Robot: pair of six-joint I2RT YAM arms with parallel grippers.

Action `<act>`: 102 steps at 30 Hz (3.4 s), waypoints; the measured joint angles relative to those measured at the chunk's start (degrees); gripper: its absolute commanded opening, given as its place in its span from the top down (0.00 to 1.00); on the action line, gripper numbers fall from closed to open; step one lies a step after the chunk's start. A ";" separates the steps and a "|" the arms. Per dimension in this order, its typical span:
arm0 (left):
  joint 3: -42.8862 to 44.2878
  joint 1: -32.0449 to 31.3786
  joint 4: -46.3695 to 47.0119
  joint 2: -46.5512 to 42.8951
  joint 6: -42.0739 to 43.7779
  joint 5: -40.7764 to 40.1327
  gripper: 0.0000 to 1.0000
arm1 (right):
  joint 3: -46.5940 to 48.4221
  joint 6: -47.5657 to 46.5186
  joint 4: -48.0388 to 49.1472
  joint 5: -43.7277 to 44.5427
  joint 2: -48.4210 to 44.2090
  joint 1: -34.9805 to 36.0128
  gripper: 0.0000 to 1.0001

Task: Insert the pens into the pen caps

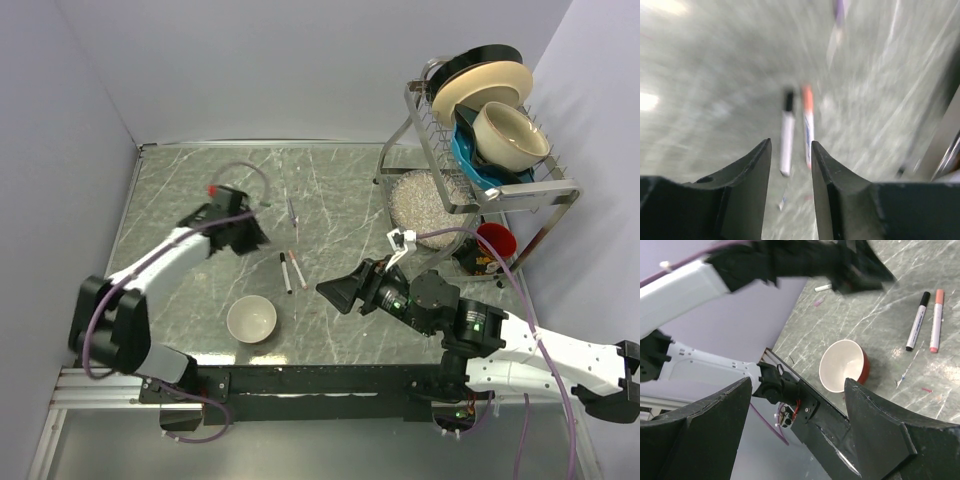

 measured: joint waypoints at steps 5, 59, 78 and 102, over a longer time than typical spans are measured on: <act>0.96 12.31 -2.08 -6.64 -0.09 -5.51 0.47 | -1.25 -0.02 0.07 0.00 -1.27 0.00 0.18; 28.98 35.58 -5.92 10.82 43.98 2.14 0.31 | -5.29 -7.37 -1.73 0.26 -10.10 -0.02 0.16; 17.33 28.24 -14.64 17.20 64.83 -8.98 0.43 | -7.19 -10.27 -4.50 2.97 -16.24 -0.02 0.12; 9.53 26.64 -8.37 19.39 74.77 -16.44 0.50 | -7.19 -12.09 -5.79 4.44 -15.37 -0.20 0.11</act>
